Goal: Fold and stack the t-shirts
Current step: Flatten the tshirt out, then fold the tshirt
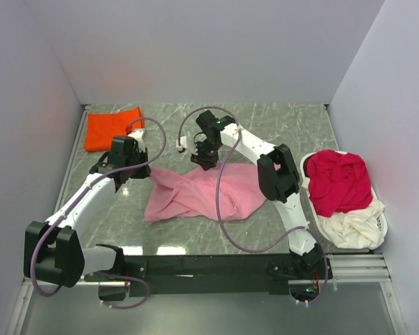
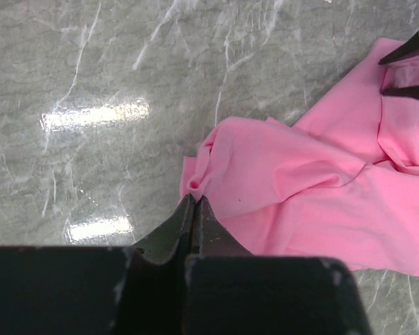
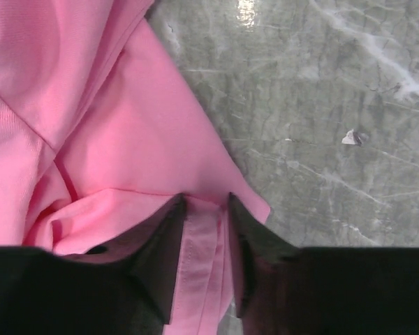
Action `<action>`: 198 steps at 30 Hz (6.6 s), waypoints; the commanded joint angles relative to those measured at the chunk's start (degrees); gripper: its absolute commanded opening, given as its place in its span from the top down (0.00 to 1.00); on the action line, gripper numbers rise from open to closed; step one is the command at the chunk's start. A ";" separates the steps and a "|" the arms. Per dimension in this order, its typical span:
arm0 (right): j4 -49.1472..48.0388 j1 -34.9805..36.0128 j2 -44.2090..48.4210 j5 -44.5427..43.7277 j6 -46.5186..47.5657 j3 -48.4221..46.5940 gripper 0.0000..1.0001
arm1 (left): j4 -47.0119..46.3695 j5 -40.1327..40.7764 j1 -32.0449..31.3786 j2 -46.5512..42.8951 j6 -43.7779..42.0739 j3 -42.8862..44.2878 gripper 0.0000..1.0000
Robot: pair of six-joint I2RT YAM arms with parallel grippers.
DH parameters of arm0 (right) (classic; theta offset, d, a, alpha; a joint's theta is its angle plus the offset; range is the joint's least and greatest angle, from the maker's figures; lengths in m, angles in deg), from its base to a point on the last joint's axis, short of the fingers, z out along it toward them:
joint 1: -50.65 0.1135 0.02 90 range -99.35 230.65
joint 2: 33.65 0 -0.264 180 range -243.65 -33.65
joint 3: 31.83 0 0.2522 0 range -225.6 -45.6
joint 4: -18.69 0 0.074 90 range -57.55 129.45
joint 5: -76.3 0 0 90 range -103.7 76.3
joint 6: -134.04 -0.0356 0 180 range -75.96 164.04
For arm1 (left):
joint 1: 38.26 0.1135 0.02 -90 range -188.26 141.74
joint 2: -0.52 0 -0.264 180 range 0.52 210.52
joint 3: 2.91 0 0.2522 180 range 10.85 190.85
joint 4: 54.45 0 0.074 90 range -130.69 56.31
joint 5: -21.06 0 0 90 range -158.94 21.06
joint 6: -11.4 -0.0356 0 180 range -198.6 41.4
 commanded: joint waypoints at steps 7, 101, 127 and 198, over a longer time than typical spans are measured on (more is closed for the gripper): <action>-1.17 -0.37 4.57 -0.63 -1.22 -0.41 1.00 | -1.57 -0.50 0.08 -1.79 -0.32 -0.15 1.00; -32.98 -35.44 4.85 -13.02 -32.60 0.48 1.00 | -26.88 -6.56 14.93 47.34 -0.84 42.38 1.00; -35.89 -36.76 11.52 -4.94 -34.27 9.44 1.00 | -36.90 -19.56 17.39 30.74 3.20 27.81 1.00; -35.88 -43.09 26.72 -5.64 -27.07 33.51 0.32 | -16.43 -22.29 16.78 -5.04 8.04 -4.89 0.99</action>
